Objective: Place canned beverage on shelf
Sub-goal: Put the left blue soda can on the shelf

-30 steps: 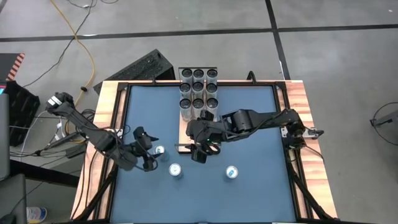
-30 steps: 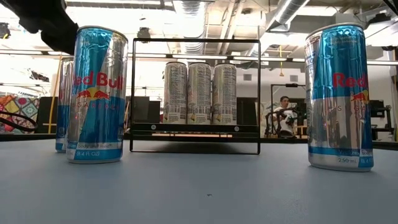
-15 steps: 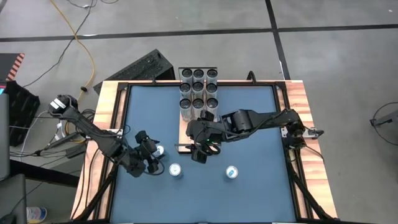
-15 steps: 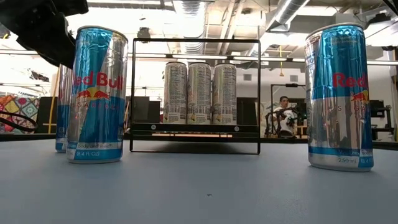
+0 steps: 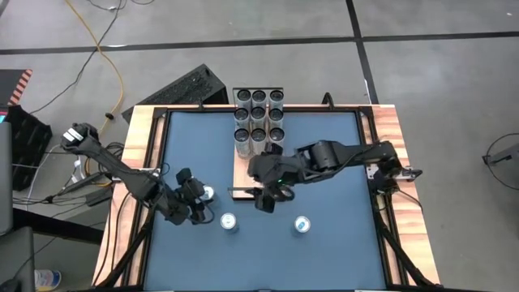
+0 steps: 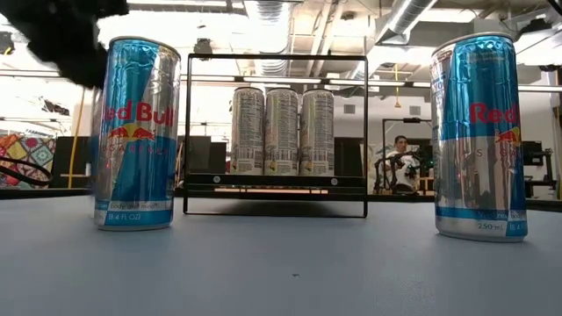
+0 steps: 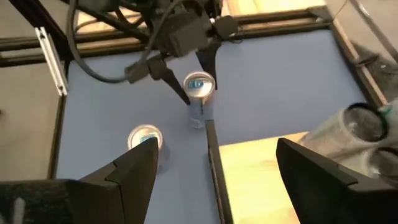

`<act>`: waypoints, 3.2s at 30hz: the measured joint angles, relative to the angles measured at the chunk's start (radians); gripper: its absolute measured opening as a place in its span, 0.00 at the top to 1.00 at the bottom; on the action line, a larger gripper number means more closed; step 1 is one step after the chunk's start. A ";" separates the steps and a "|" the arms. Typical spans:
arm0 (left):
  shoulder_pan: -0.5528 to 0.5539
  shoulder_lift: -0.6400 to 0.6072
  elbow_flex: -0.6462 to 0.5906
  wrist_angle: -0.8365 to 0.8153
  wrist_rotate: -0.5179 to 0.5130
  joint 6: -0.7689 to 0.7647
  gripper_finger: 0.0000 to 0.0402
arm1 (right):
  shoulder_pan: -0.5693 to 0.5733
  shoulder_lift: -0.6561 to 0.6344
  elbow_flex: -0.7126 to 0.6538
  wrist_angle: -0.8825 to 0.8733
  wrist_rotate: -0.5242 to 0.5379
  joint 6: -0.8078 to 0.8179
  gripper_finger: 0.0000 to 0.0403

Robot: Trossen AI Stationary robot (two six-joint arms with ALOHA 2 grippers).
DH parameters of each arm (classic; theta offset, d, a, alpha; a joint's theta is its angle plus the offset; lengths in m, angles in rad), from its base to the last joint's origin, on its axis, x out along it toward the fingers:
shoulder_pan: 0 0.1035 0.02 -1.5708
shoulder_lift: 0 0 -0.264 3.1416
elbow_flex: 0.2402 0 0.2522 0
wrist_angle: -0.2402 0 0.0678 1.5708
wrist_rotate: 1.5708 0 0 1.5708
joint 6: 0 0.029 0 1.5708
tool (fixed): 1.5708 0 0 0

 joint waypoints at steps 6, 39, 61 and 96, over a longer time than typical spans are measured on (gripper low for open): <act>0.113 -0.094 0.054 -0.003 0.085 0.277 0.47 | 0.003 -0.056 0.001 0.006 0.009 -0.027 0.23; 0.839 0.078 0.090 0.303 0.961 1.111 0.47 | -0.046 -0.106 0.001 -0.131 0.029 -0.090 0.23; 0.839 0.106 0.170 0.301 0.898 1.064 0.25 | -0.058 -0.105 0.001 -0.149 0.028 -0.090 0.23; 0.786 -0.025 0.467 -0.030 0.782 0.956 0.30 | -0.035 -0.105 0.001 -0.155 0.023 -0.089 0.23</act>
